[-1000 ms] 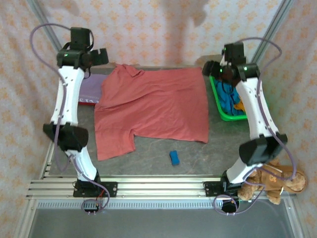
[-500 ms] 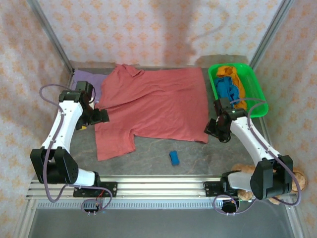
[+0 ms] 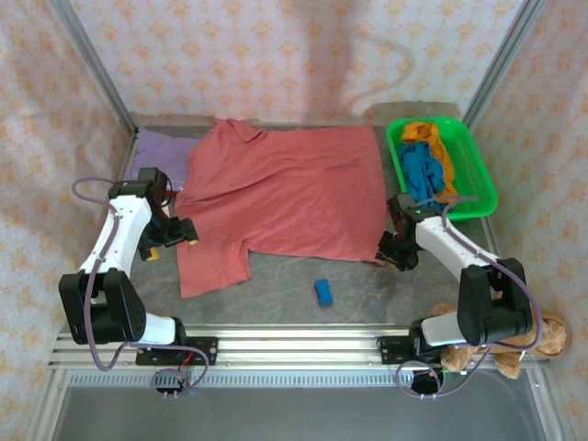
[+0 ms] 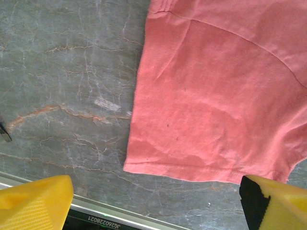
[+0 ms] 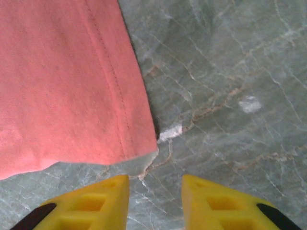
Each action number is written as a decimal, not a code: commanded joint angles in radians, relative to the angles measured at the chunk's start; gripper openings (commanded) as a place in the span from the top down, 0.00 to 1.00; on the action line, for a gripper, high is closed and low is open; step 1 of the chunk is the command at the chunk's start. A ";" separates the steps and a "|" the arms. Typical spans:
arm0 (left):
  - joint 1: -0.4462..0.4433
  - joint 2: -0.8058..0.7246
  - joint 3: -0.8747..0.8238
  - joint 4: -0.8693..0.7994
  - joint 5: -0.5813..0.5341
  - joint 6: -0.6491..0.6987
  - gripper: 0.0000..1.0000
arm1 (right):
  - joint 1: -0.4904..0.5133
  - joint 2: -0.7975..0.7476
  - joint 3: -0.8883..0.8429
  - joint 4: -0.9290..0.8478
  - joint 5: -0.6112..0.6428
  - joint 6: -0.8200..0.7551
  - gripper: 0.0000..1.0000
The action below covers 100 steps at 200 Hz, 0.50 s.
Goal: Fold and stack the t-shirts
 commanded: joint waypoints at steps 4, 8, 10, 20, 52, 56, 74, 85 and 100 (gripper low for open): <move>0.034 0.021 -0.014 0.017 -0.005 0.010 0.10 | 0.005 0.030 -0.020 0.070 0.020 0.006 0.69; 0.039 0.025 -0.014 0.019 -0.003 0.013 0.10 | 0.005 0.036 -0.021 0.077 0.018 0.007 0.69; 0.041 0.027 -0.013 0.019 -0.003 0.014 0.10 | 0.005 0.037 -0.023 0.082 0.018 0.009 0.69; 0.050 0.036 -0.015 0.022 0.001 0.020 0.11 | 0.005 0.052 -0.031 0.099 0.011 0.014 0.70; 0.072 0.061 -0.011 0.029 0.013 0.038 0.12 | 0.005 0.102 -0.037 0.135 -0.011 0.011 0.71; 0.075 0.064 -0.007 0.030 0.013 0.040 0.12 | 0.006 0.107 -0.036 0.138 -0.012 0.008 0.71; 0.089 0.080 0.005 0.029 0.010 0.051 0.12 | 0.005 0.129 -0.031 0.149 -0.018 0.002 0.73; 0.098 0.092 0.017 0.027 0.008 0.058 0.12 | 0.006 0.137 -0.031 0.155 -0.015 0.002 0.75; 0.112 0.112 0.033 0.024 -0.001 0.066 0.12 | 0.007 0.145 -0.032 0.159 -0.006 -0.001 0.78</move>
